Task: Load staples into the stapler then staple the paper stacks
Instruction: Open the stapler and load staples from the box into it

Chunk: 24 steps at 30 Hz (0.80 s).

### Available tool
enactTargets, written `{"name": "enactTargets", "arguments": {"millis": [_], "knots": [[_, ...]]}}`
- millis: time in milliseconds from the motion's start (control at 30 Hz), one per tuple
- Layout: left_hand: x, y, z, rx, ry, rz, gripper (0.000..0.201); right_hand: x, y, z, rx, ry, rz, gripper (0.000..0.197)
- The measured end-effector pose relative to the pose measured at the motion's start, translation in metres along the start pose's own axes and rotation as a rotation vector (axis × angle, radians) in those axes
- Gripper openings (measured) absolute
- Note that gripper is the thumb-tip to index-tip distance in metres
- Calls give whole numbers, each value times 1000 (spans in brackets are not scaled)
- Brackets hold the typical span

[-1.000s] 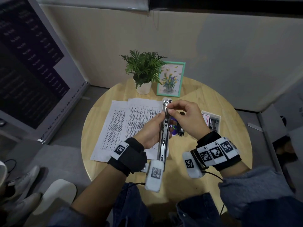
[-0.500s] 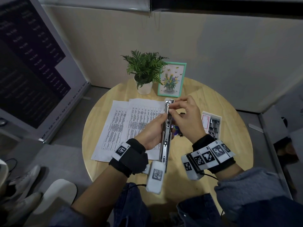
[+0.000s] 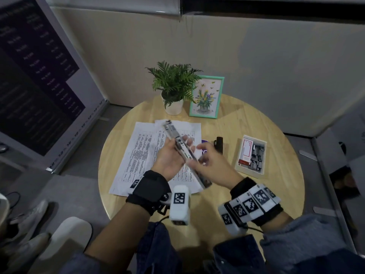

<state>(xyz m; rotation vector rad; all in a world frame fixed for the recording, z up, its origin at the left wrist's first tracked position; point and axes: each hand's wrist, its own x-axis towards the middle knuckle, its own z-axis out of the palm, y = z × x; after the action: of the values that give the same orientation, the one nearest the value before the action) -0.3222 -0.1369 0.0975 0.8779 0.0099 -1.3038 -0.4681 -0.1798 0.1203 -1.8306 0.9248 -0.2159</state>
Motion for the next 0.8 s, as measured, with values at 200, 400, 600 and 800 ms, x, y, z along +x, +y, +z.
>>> {"name": "enactTargets", "arguments": {"millis": [200,400,600,800], "knots": [[4,12,-23,61,82,203,23,-9,3,23,31,25,-48,23],[-5,9,-42,761,8,393,29,4,-18,13,89,49,-44,14],[-5,9,-32,796,-210,140,8,35,-36,23,119,393,13,41],[-4,19,-22,979,-373,-20,28,48,-35,26,553,402,359,69]]}}
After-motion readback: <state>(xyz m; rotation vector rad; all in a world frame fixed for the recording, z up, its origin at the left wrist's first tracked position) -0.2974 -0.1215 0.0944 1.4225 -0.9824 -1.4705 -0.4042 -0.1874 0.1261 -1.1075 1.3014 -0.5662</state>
